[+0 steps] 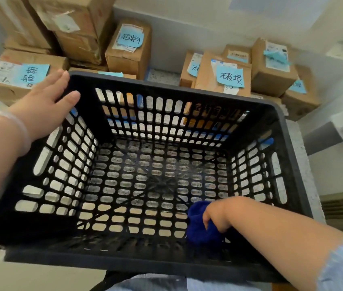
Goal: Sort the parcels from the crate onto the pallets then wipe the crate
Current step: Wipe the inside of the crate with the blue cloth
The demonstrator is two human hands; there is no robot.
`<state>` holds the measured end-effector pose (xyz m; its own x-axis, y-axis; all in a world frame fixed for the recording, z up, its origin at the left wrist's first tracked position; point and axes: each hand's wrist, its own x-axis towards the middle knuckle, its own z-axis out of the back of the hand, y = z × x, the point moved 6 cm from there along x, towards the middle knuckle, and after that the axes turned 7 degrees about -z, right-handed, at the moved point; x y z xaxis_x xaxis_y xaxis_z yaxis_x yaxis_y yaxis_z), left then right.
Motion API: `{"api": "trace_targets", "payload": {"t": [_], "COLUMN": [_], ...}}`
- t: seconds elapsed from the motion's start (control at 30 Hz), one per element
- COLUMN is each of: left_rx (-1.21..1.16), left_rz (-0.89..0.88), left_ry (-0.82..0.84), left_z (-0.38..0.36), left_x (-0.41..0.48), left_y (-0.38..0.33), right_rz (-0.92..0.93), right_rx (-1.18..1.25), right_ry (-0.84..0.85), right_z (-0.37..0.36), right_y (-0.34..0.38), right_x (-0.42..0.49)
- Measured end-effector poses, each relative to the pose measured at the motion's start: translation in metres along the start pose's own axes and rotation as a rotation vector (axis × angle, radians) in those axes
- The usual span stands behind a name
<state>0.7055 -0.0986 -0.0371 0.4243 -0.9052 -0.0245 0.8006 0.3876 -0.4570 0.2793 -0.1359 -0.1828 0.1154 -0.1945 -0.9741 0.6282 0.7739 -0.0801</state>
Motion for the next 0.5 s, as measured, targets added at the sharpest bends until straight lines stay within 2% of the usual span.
{"api": "trace_targets", "payload": {"t": [0.1, 0.23, 0.3, 0.37, 0.5], "left_rx": [0.003, -0.004, -0.004, -0.001, 0.009], "left_rz": [-0.007, -0.005, -0.005, -0.006, -0.009], "left_ry": [0.002, 0.001, 0.003, 0.007, -0.001], "left_z": [0.0, 0.0, 0.0, 0.0, 0.001], "left_x": [0.0, -0.002, -0.001, 0.0, -0.002], "left_y": [-0.001, -0.003, -0.002, -0.002, -0.002], "right_rz": [-0.116, -0.347, -0.399, -0.416, -0.415], "right_rx": [0.158, 0.425, 0.477, 0.392, 0.257], "right_ry": [-0.242, -0.81, -0.945, -0.918, -0.668], "right_z": [0.034, 0.087, 0.098, 0.096, 0.07], "right_y": [-0.033, -0.085, -0.098, -0.098, -0.075], "right_x": [-0.003, -0.021, -0.024, -0.015, 0.02]}}
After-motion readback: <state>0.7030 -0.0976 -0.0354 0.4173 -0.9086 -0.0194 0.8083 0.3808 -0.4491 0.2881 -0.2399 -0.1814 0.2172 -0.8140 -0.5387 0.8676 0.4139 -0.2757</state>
